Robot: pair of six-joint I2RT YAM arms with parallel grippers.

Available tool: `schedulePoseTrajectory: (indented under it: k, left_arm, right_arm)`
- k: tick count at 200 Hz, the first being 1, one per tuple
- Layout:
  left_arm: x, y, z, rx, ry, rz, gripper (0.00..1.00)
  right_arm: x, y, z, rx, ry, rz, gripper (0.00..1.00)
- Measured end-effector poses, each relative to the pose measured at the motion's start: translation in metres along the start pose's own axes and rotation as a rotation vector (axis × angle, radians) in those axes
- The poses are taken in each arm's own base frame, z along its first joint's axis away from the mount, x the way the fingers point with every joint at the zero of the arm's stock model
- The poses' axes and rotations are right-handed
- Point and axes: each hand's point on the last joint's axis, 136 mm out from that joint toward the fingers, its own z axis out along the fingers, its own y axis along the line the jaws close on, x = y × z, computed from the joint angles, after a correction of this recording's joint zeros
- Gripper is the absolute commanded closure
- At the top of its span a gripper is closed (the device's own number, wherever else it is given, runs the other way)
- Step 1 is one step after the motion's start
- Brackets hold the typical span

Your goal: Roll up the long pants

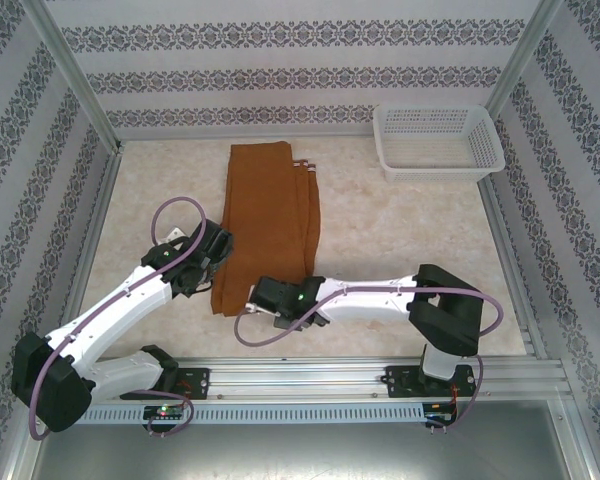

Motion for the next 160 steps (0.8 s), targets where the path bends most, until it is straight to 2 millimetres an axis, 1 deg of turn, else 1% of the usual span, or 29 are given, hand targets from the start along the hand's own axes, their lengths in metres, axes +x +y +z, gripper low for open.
schedulePoseTrajectory:
  k: [22, 39, 64, 103, 118, 139, 160]
  left_arm:
    - [0.001, -0.002, 0.000, 0.009, 0.007, -0.003, 0.00]
    - [0.002, -0.003, 0.000, 0.014, 0.010, -0.005, 0.00]
    - [0.003, -0.004, 0.001, 0.020, 0.016, -0.007, 0.00]
    - [0.007, 0.001, 0.000, 0.029, 0.031, -0.010, 0.00]
    - [0.009, 0.003, 0.001, 0.030, 0.042, -0.014, 0.00]
    - [0.014, 0.008, 0.003, 0.021, 0.056, -0.020, 0.00]
    - [0.017, 0.012, 0.006, 0.012, 0.069, -0.025, 0.00]
  right_arm:
    - [-0.022, -0.006, -0.016, -0.050, -0.041, 0.040, 1.00]
    - [-0.029, -0.008, -0.023, -0.091, -0.056, 0.068, 1.00]
    - [-0.029, -0.012, -0.025, -0.148, -0.038, 0.109, 1.00]
    - [-0.023, -0.014, -0.010, -0.282, 0.021, 0.189, 1.00]
    - [-0.021, -0.015, -0.007, -0.326, 0.033, 0.229, 1.00]
    - [-0.023, -0.023, -0.008, -0.368, 0.030, 0.278, 1.00]
    - [-0.028, -0.034, -0.013, -0.390, 0.014, 0.325, 1.00]
